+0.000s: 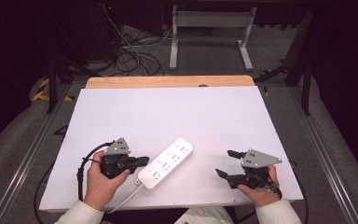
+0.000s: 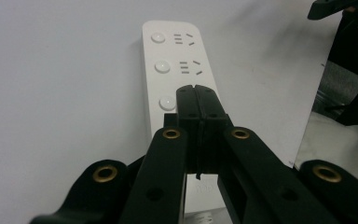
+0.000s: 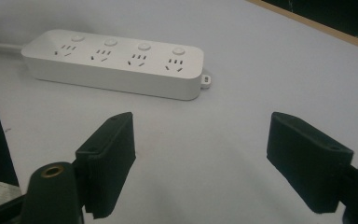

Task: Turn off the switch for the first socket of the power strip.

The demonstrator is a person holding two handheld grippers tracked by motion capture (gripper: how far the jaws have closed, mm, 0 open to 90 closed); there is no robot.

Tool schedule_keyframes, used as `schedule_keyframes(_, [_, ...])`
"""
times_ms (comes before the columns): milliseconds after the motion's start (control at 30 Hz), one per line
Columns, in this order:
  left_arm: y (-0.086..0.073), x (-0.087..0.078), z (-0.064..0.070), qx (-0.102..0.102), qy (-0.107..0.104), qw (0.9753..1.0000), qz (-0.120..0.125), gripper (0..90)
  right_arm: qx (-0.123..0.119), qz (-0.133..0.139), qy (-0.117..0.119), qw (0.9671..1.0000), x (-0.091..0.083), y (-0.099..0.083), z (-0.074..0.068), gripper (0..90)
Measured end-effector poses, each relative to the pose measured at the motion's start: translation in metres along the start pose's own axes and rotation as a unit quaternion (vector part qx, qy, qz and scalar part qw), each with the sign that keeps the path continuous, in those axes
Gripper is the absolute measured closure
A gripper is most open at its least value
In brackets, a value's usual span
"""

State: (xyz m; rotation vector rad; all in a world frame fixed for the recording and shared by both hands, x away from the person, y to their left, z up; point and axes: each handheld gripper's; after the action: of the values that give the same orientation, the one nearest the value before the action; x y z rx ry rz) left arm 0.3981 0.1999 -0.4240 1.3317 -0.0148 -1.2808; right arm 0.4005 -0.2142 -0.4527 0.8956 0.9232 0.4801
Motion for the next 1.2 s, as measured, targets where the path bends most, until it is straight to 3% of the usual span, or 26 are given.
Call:
schedule_keyframes(300, [0.002, 0.011, -0.003, -0.004, 0.005, 0.9988, -0.048, 90.0, 0.0, 0.0, 0.001, 1.0, 0.0, 0.0, 0.0, 23.8])
schedule_keyframes(567, [0.003, 0.02, -0.005, -0.012, 0.008, 0.9972, -0.074, 90.0, 0.0, 0.0, 0.002, 1.0, 0.0, 0.0, 0.0, 23.8])
schedule_keyframes(1200, [-0.001, 0.035, -0.008, -0.008, 0.022, 0.9953, -0.094, 90.0, 0.0, -0.003, 0.006, 1.0, 0.001, 0.0, -0.001, 23.8])
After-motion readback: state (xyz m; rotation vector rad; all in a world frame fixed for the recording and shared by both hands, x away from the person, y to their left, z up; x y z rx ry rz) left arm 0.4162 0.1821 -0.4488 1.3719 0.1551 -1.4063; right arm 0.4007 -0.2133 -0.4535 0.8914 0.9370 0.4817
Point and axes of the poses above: each handheld gripper's, and its own axes: x roughly forward along the jaws, y roughly out of its top, z roughly to its right, and after that the axes turned 14 degrees about -x, right-handed
